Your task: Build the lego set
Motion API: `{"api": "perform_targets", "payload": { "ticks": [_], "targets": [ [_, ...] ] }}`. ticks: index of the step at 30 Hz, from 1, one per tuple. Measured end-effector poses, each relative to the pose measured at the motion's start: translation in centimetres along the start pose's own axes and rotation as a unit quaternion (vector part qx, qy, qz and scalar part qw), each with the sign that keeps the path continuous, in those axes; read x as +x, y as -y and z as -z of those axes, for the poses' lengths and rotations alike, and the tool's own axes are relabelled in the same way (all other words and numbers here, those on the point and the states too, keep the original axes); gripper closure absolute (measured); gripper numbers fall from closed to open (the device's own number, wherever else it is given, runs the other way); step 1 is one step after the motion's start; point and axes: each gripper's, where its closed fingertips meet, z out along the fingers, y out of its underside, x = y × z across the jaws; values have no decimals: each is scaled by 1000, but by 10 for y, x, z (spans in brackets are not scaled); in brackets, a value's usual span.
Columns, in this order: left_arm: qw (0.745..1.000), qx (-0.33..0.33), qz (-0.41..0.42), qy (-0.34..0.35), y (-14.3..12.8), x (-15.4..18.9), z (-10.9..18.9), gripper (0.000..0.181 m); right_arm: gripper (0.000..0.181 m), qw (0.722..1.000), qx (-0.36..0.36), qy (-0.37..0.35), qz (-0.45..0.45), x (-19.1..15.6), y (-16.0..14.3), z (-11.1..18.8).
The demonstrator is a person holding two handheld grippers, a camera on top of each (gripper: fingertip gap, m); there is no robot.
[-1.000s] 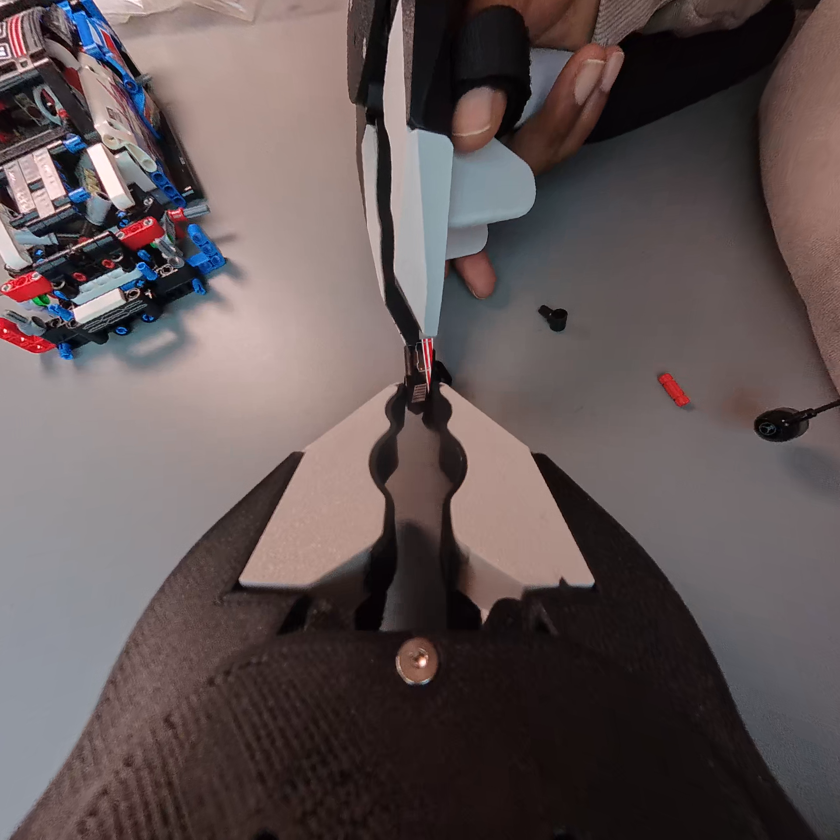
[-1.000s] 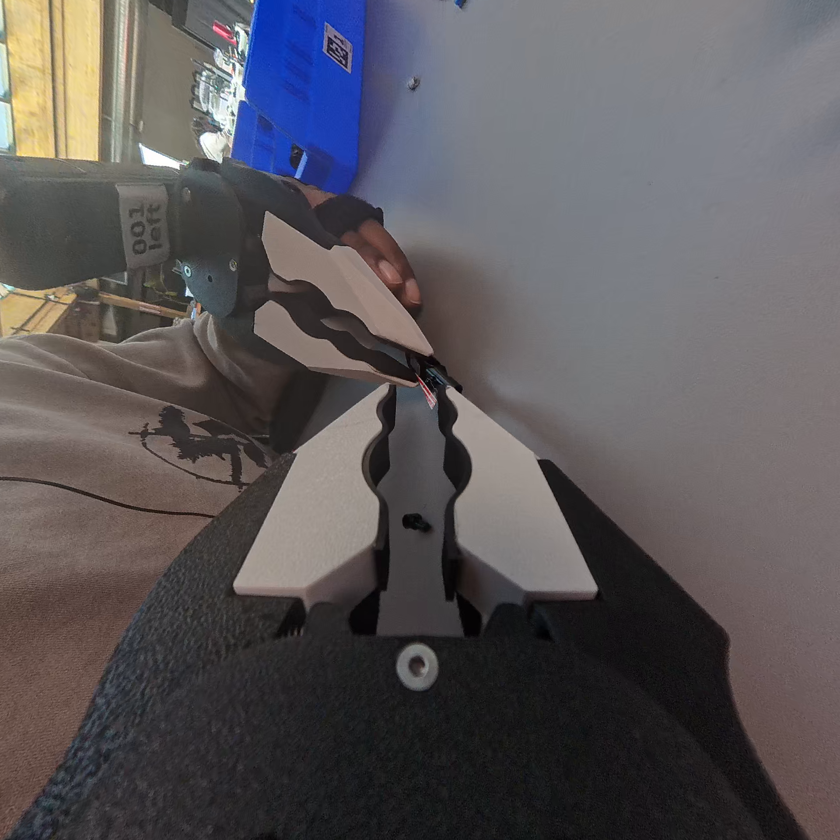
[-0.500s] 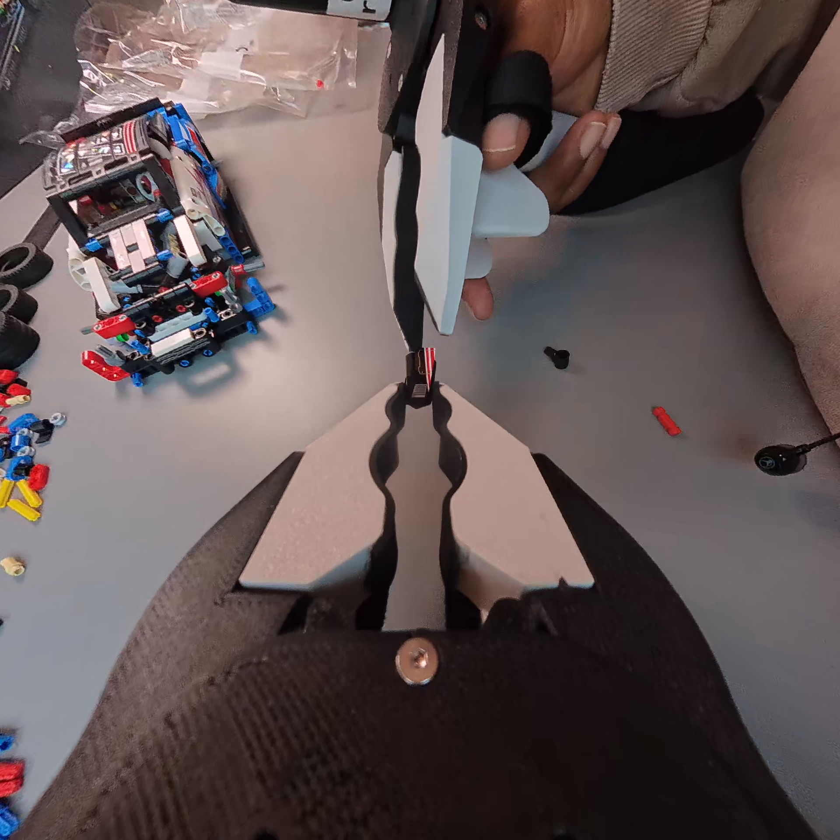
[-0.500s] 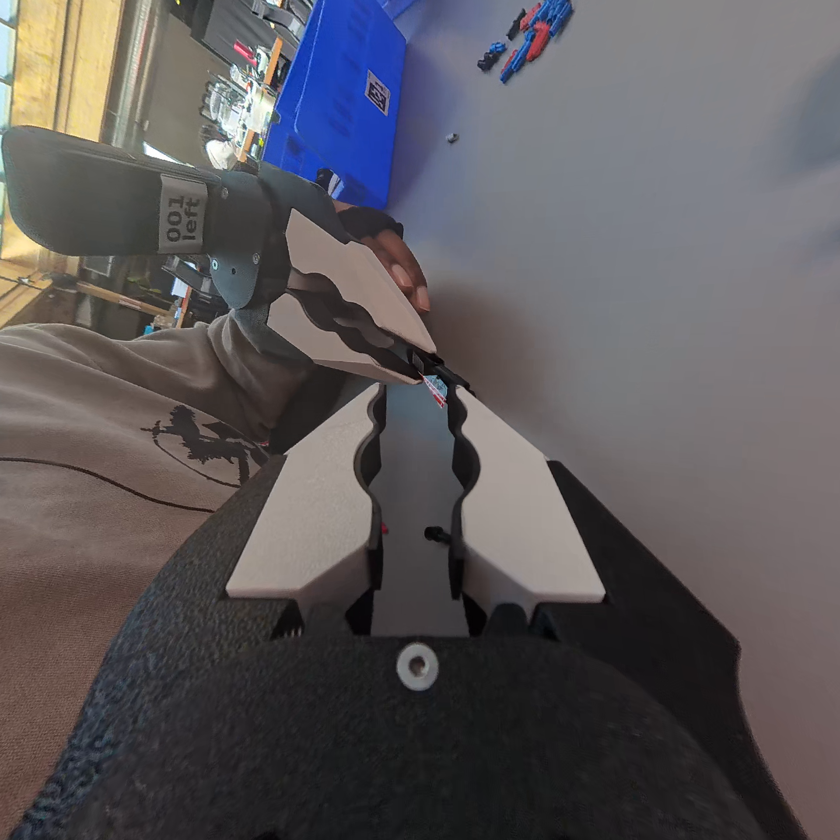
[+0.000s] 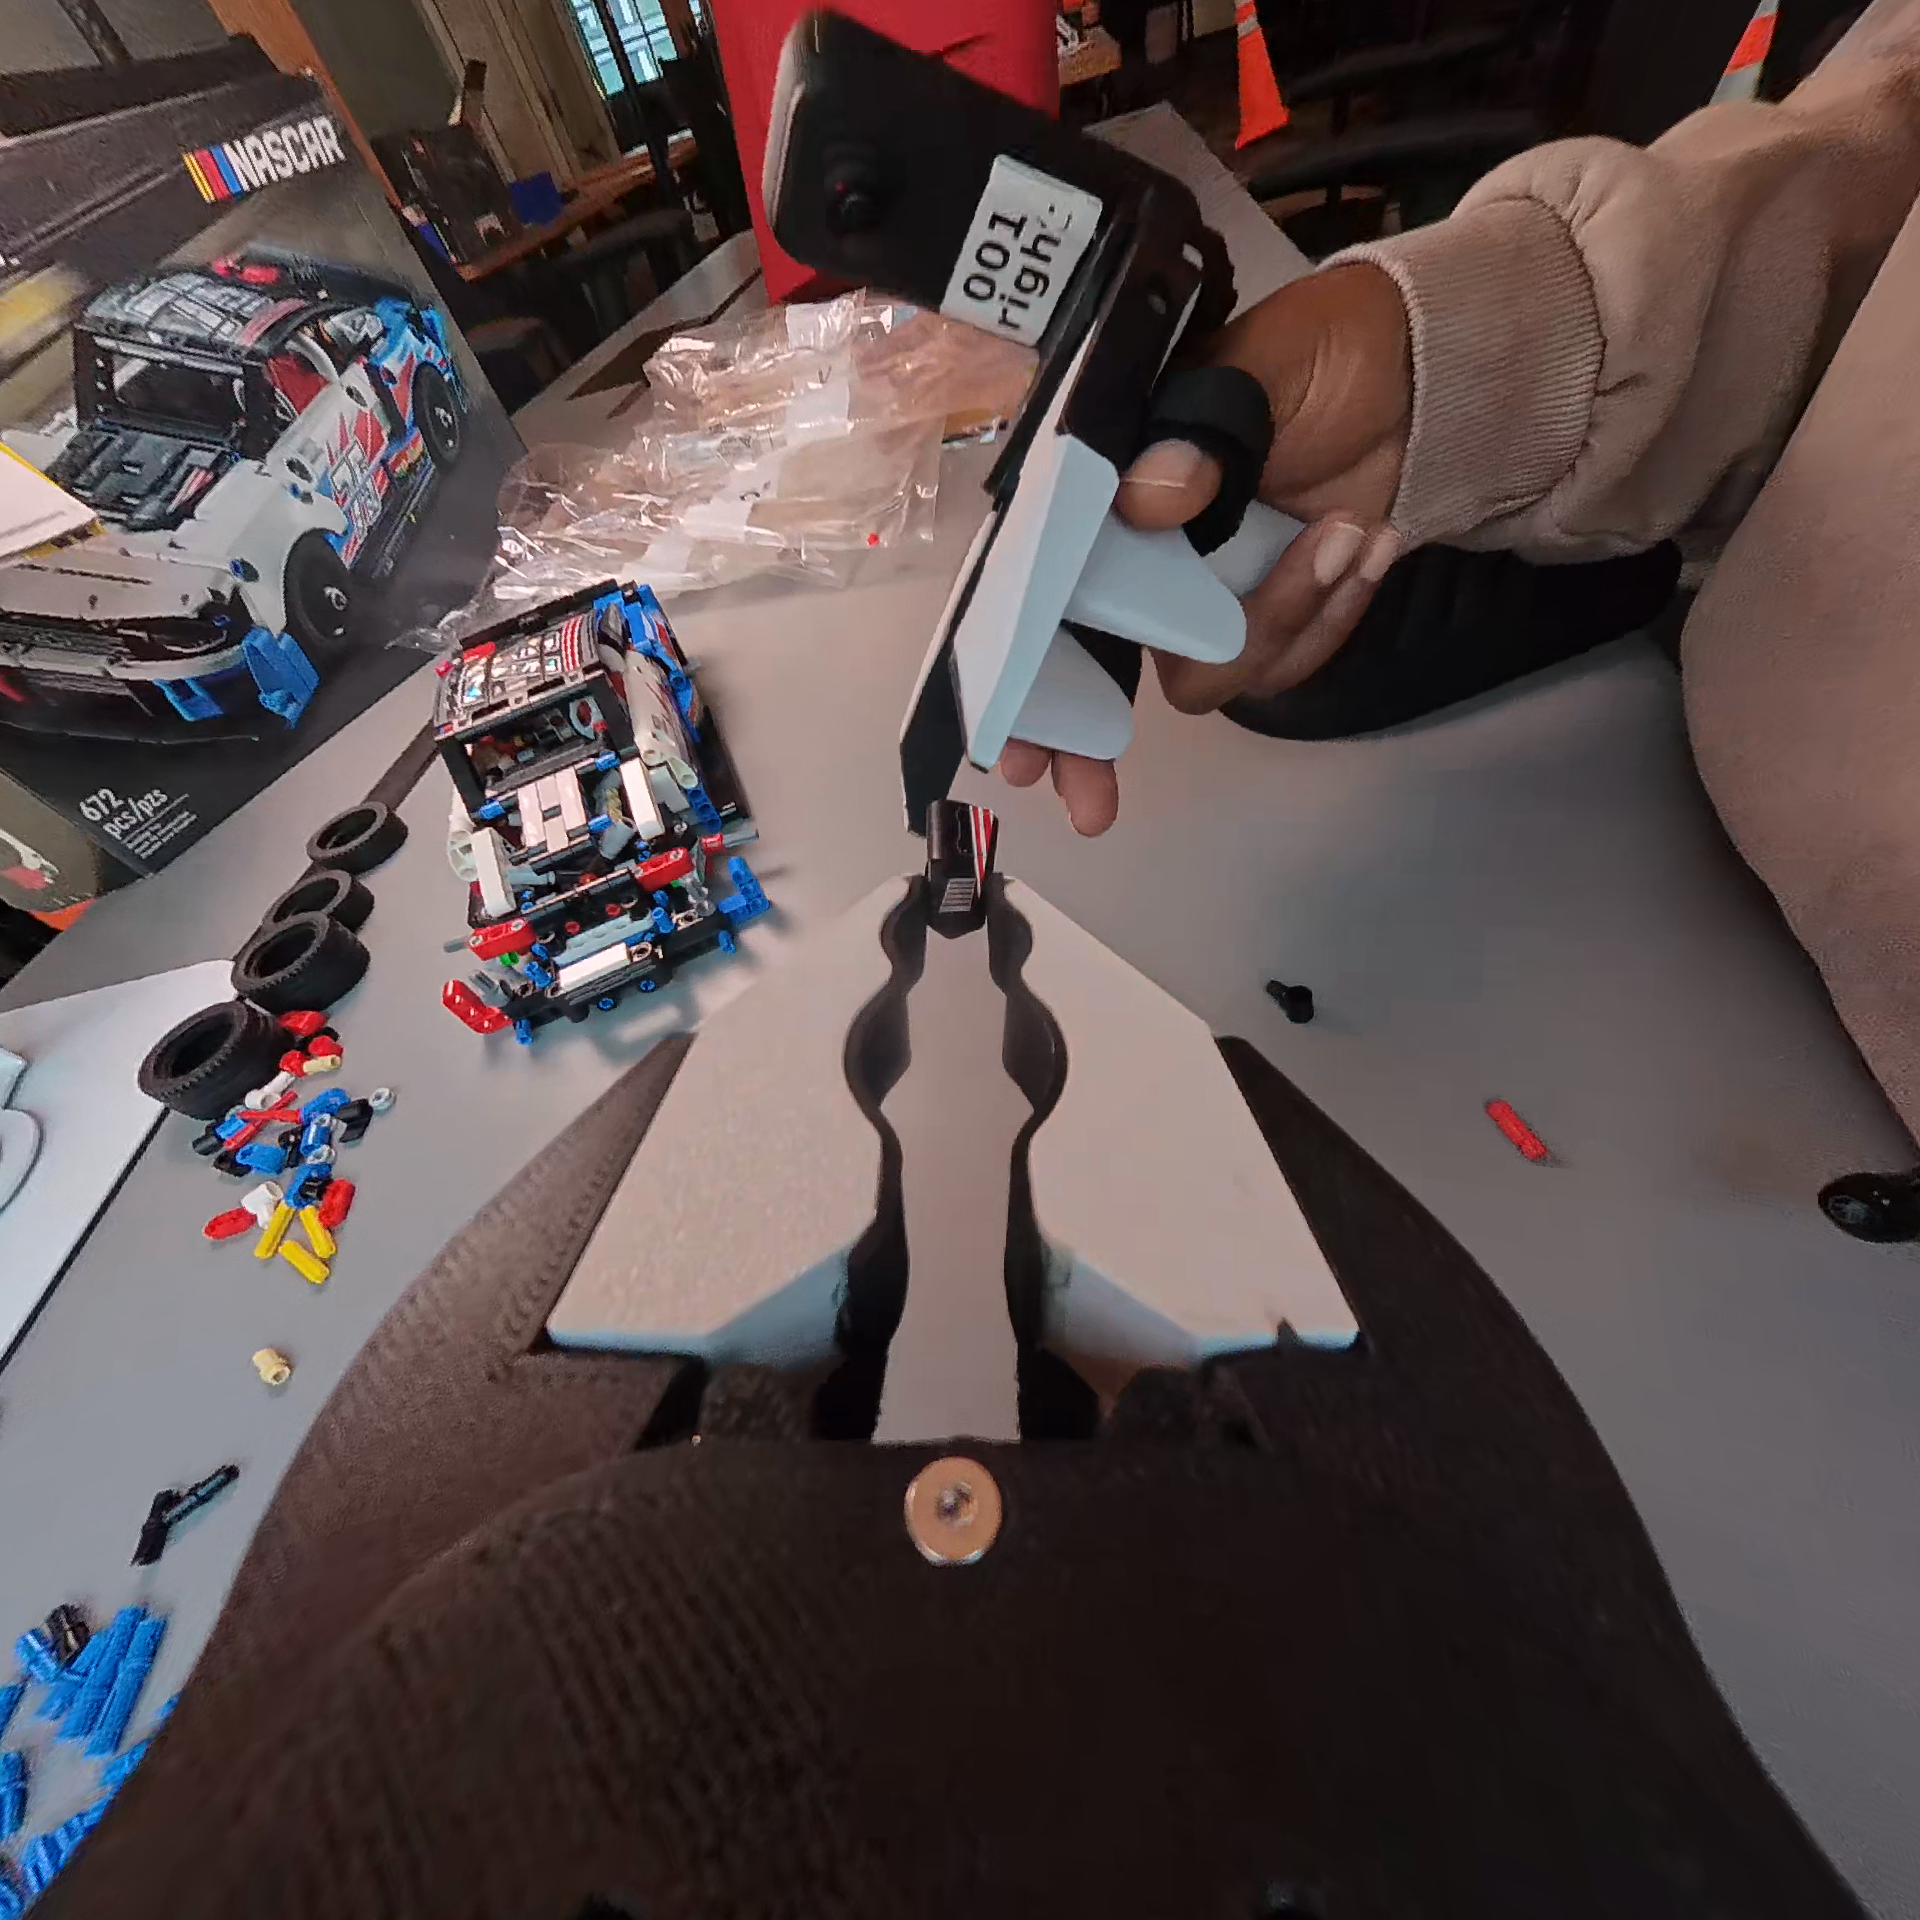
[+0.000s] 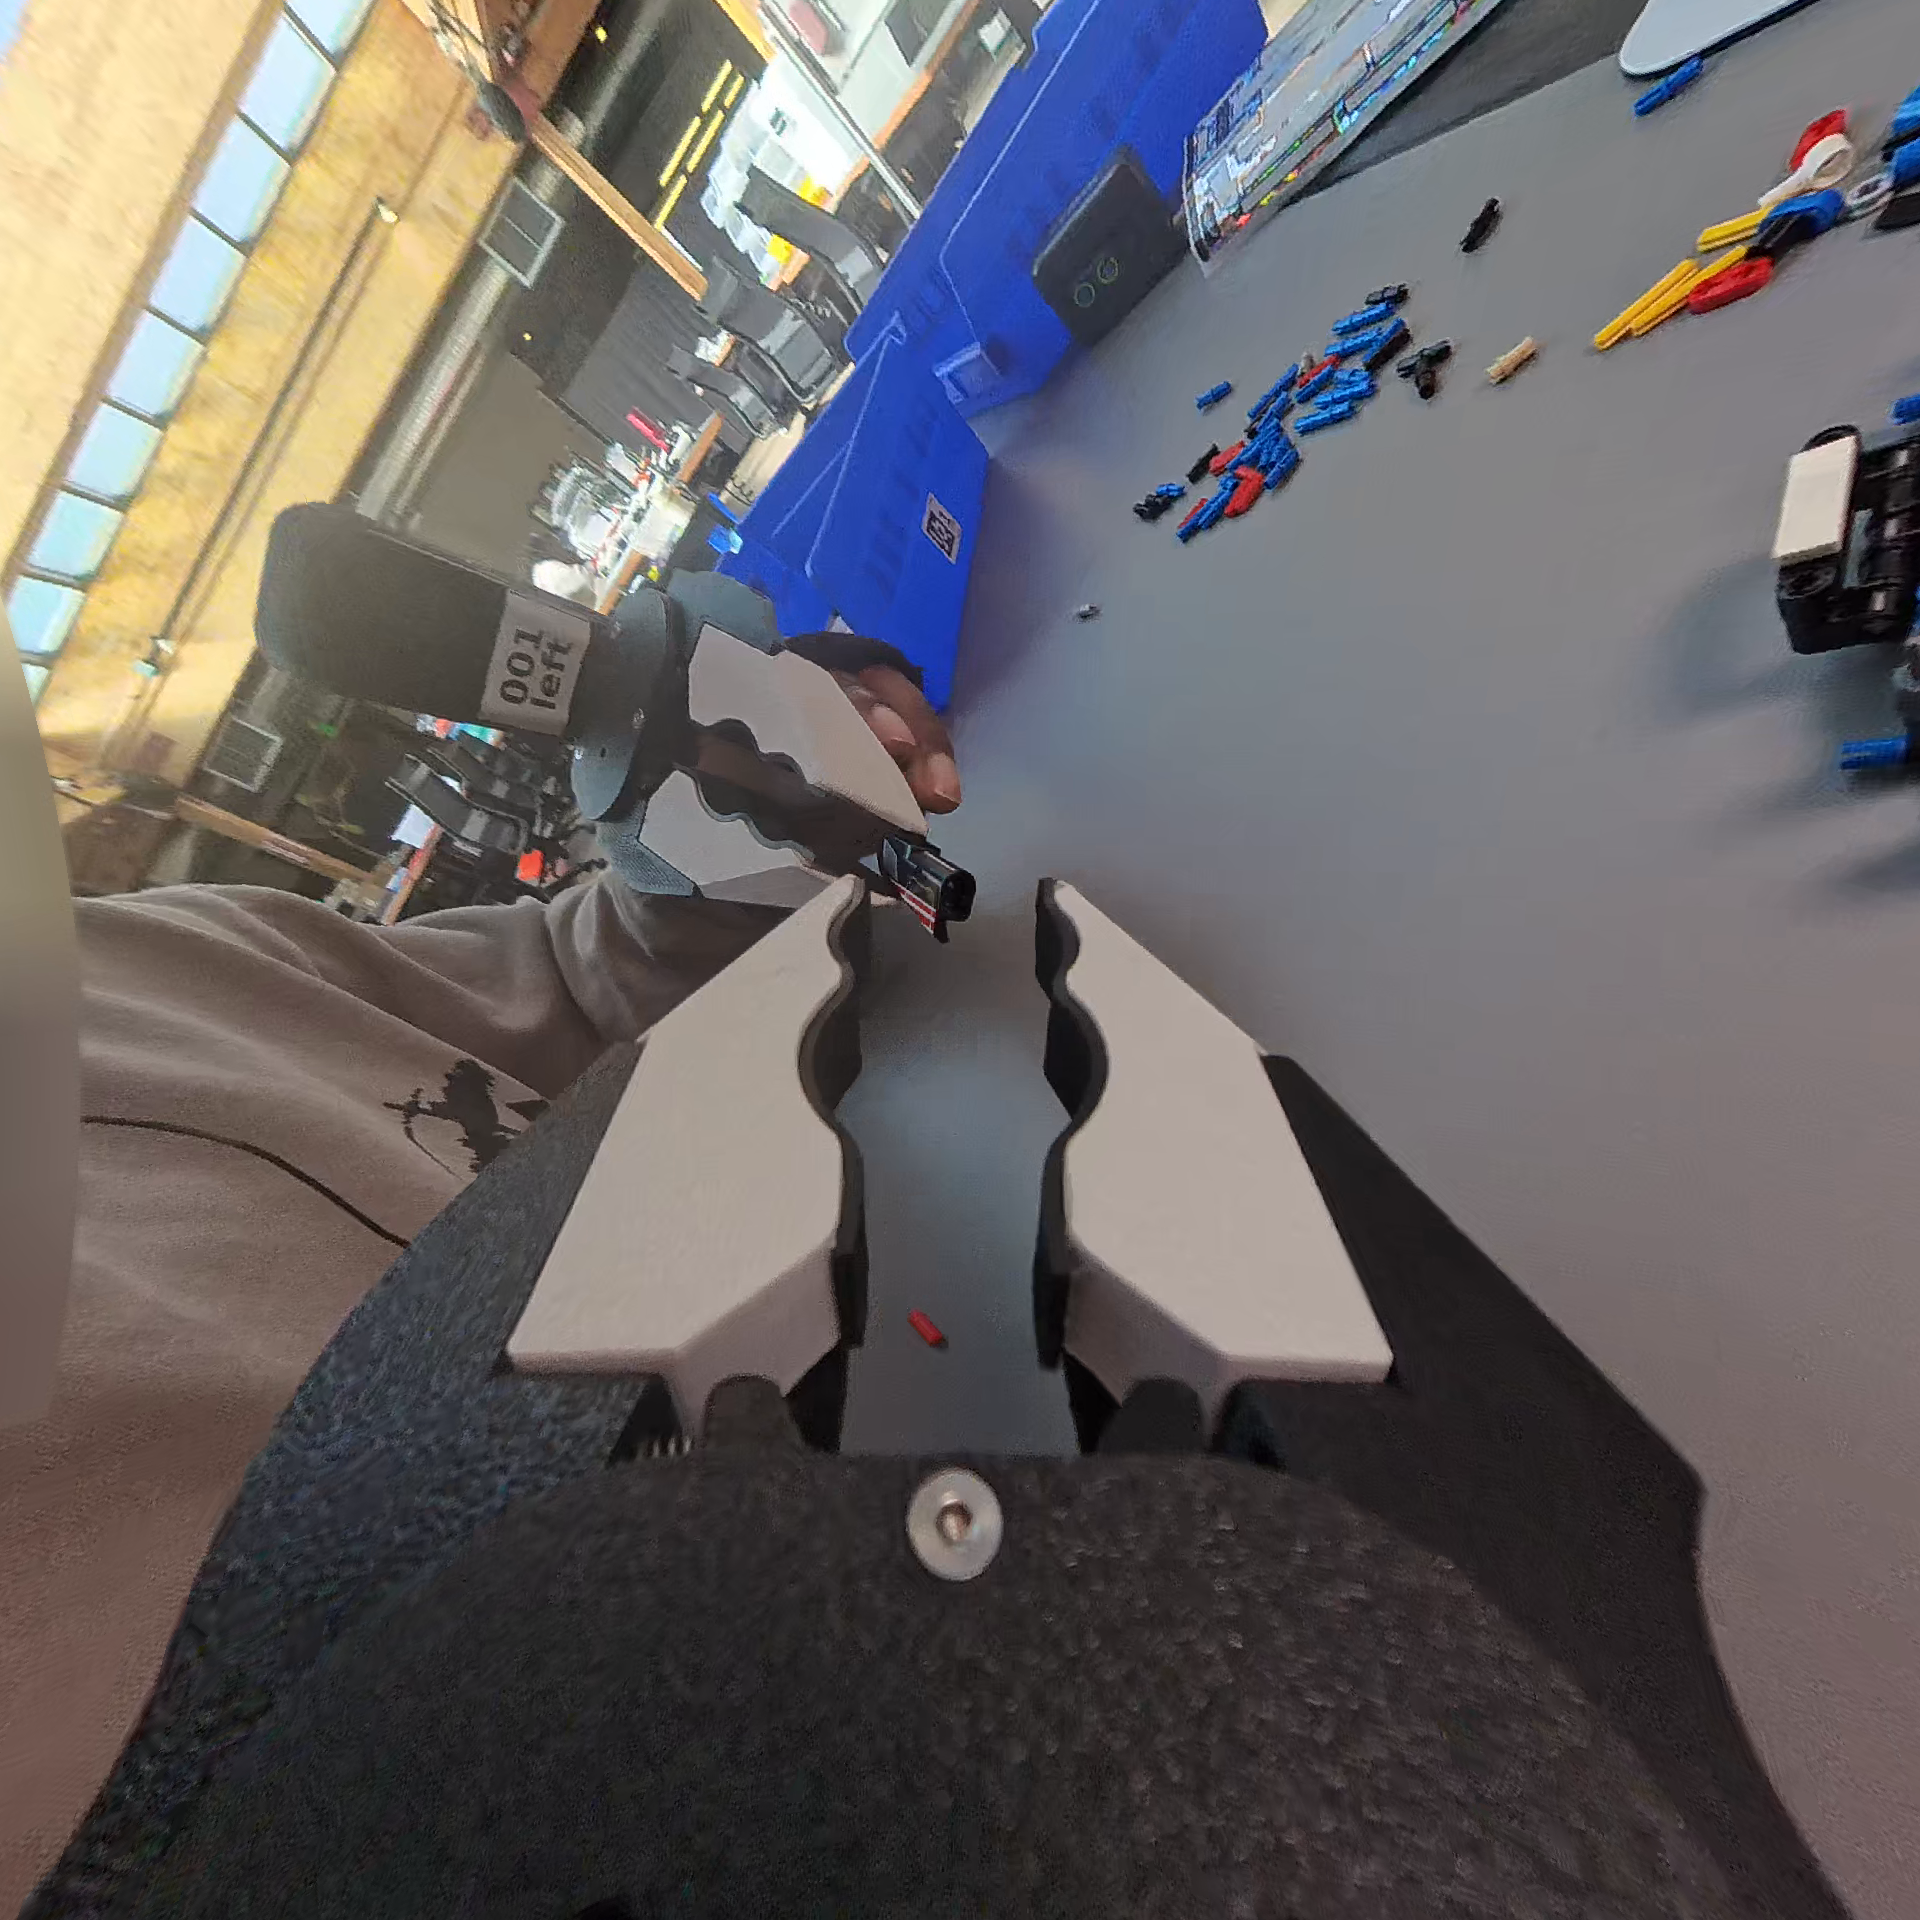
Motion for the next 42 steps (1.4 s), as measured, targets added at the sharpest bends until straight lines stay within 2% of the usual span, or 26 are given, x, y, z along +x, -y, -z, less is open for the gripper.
{"api": "perform_targets", "payload": {
  "ticks": [3,6,10,12,13,15,17,18,20,25,31,37,39,42],
  "targets": [
    [1000,15,-12,7,9,2,2,172,159,1000,-3,20,-22,-6,-6,-3],
    [999,20,-23,11,15,5,3,172,174,999,6,45,-21,-17,-8,-3],
    [999,34,-8,-3,21,10,5,172,178,997,20,77,-21,-30,-7,3],
    [997,60,48,-31,26,13,6,169,178,994,30,100,-26,-36,-7,6],
    [991,70,95,-57,28,15,7,159,178,992,40,115,-26,-40,-5,9],
    [968,91,198,-124,31,20,9,150,178,990,55,126,-19,-45,-3,12],
    [935,129,270,-188,43,27,15,151,178,990,59,125,0,-48,-5,13],
    [926,142,292,-194,48,26,16,154,178,990,60,127,10,-50,-6,14],
    [922,136,310,-188,48,25,12,172,178,989,62,131,29,-56,-7,14],
    [916,122,332,-190,50,28,10,176,180,989,62,116,63,-60,-10,18],
    [851,143,448,-232,55,28,8,176,181,990,59,95,88,-61,-9,32],
    [820,149,501,-232,55,30,4,176,181,974,58,-10,218,-53,-2,51],
    [815,148,512,-229,52,31,2,176,164,963,38,-34,264,-54,-5,51],
    [817,142,513,-224,48,32,-1,176,159,970,23,-29,238,-53,-7,44]
  ]
}}
